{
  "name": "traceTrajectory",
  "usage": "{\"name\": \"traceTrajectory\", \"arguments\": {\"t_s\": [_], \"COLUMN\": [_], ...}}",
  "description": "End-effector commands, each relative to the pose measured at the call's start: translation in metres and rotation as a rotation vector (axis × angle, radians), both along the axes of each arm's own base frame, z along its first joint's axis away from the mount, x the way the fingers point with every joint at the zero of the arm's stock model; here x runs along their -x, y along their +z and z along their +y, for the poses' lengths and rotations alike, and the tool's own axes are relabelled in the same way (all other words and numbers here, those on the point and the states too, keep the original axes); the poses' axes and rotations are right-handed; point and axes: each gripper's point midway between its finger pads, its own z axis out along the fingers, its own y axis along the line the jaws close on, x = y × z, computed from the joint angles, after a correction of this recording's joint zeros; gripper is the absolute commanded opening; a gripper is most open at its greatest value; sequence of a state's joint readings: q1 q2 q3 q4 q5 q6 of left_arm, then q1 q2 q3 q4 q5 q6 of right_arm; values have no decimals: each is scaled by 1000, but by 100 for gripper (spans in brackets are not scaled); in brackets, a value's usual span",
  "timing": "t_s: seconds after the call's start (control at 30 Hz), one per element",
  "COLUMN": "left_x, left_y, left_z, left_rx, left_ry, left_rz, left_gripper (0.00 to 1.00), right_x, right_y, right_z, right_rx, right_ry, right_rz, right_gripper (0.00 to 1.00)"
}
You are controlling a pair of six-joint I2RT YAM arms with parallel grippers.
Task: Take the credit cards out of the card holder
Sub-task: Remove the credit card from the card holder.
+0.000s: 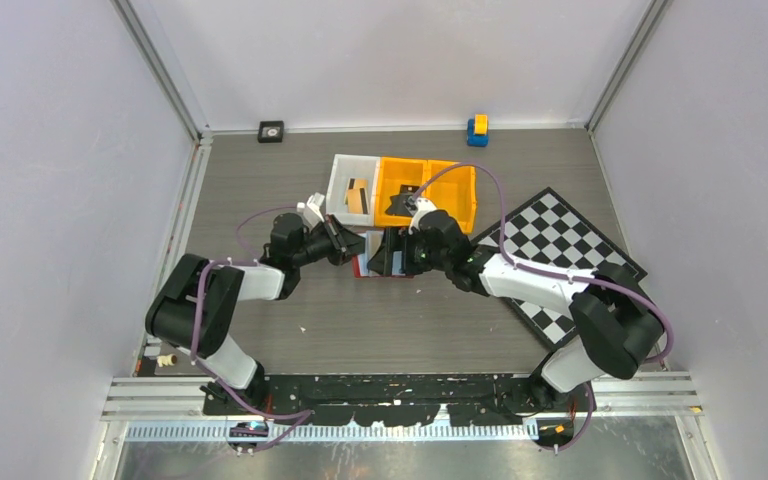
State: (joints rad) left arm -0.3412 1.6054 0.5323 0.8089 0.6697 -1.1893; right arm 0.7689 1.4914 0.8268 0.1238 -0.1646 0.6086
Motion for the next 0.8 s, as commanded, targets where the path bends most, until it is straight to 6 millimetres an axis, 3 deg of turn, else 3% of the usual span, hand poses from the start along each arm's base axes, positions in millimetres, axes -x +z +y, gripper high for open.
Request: {"name": "traceTrajectory", "arguments": {"t_s": [0.0, 0.17, 0.27, 0.4, 0.6, 0.77], "left_x": [0, 0, 1, 1, 0, -1], "left_y": [21, 23, 22, 26, 26, 29], "left_z": [0, 1, 2, 0, -4, -1], "left_rx": [3, -11, -21, 4, 51, 68], "left_ry": [-1, 7, 9, -7, -18, -13], "left_rz": [-89, -96, -98, -102, -90, -92], "left_gripper": [0, 0, 0, 0, 0, 0], "right_x": [-12, -16, -20, -20, -19, -27], "right_y": [14, 8, 9, 24, 35, 30], "right_z": [10, 7, 0, -5, -13, -24], "right_rx": [-16, 16, 33, 4, -19, 8], "right_ry": [-22, -47, -81, -106, -130, -186], "right_rz": [-47, -44, -57, -94, -128, -123], "right_gripper": [88, 82, 67, 58, 33, 29]}}
